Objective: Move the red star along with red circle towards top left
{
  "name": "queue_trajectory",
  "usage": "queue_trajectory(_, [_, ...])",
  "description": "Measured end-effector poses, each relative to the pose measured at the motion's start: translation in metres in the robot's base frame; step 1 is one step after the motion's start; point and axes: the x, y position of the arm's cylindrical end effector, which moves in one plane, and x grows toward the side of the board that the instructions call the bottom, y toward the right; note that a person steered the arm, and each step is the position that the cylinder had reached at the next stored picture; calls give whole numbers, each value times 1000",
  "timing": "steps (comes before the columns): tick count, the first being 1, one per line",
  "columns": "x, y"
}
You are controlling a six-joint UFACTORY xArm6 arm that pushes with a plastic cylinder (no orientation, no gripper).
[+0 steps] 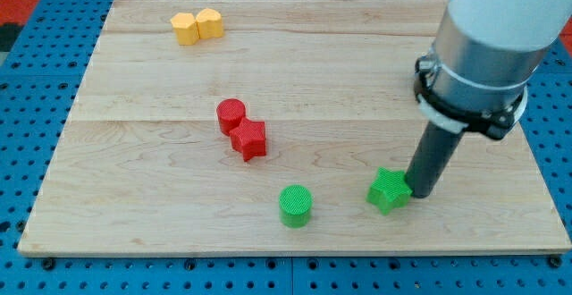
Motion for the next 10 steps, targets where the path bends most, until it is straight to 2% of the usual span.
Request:
queue_trajectory(2, [-14, -77])
queue_trajectory(3, [7, -67])
queue_trajectory(4, [8, -27])
queue_trajectory(5, [-24, -35])
queue_trajectory(6, [-40, -70])
queue_trajectory(8, [-42, -166])
queue_trajectory(10, [-44, -180])
